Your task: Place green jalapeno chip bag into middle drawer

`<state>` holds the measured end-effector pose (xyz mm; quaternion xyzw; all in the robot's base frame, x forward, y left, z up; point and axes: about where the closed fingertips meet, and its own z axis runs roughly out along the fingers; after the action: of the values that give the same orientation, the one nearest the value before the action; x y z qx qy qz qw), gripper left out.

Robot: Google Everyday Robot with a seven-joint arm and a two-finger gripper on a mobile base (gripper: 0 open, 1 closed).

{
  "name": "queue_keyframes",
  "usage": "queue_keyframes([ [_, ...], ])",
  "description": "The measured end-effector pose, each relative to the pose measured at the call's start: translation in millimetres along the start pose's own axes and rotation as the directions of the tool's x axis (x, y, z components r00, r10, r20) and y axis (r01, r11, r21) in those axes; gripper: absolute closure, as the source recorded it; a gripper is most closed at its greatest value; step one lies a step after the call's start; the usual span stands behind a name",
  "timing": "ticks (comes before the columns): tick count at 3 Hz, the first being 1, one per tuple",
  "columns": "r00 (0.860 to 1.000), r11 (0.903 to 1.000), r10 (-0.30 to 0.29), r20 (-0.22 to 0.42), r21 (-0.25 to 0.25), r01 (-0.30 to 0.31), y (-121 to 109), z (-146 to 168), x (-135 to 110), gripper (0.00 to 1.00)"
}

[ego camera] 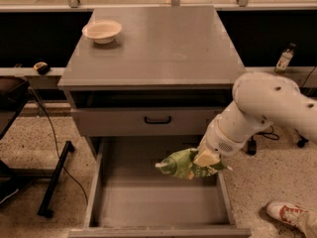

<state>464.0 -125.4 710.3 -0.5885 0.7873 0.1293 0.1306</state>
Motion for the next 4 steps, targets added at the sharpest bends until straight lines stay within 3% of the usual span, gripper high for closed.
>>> queue_keyframes([
  [1, 0.999, 0.9981, 0.004, 0.036, 0.062, -0.006, -14, 3, -6, 1.0],
  [2, 0.991, 0.9923, 0.124, 0.049, -0.003, -0.124, -20, 24, 19, 1.0],
  [3, 0.935, 0.9353, 0.339, 0.106, -0.146, -0.322, -23, 83, 63, 1.0],
  [4, 0.783, 0.7763, 0.603, 0.154, -0.339, -0.532, -17, 152, 91, 1.0],
])
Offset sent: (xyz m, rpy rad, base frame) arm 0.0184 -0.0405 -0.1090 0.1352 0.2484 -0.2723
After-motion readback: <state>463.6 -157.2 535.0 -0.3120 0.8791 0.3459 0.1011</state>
